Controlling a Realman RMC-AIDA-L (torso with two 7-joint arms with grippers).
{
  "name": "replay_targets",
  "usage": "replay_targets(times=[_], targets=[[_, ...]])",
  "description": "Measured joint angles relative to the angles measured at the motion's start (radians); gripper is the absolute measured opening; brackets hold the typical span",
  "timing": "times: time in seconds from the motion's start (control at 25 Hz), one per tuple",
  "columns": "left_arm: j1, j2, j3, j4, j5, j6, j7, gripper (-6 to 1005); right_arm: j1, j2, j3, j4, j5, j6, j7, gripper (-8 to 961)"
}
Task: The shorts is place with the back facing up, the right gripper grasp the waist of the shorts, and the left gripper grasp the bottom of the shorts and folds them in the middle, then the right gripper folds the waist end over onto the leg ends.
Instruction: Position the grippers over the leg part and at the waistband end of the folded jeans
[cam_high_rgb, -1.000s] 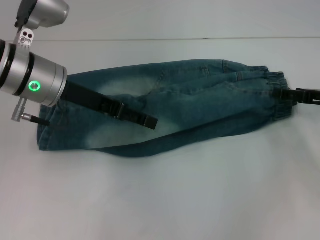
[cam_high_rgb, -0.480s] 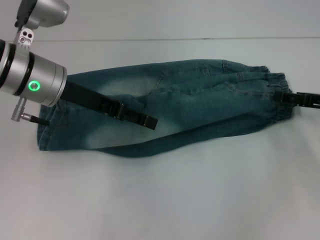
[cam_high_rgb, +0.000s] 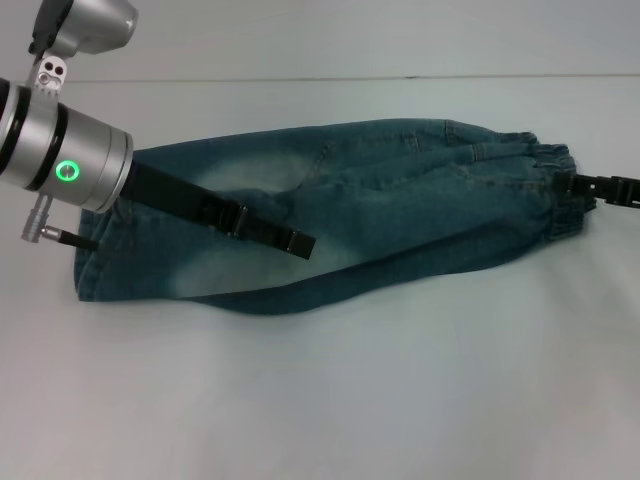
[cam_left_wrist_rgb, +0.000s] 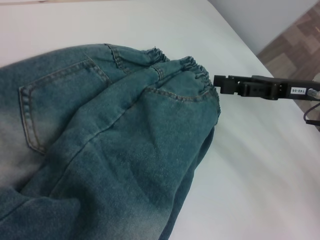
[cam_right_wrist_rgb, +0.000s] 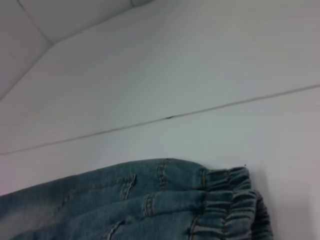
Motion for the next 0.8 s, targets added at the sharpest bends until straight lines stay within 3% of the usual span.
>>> replay_targets(times=[0.8], targets=[[-0.006, 0.002, -0.003, 0.002, 0.000, 0.003, 0.000, 817, -0.004, 0.006, 0.012, 0.010, 0.001, 0.024, -0.004, 916]])
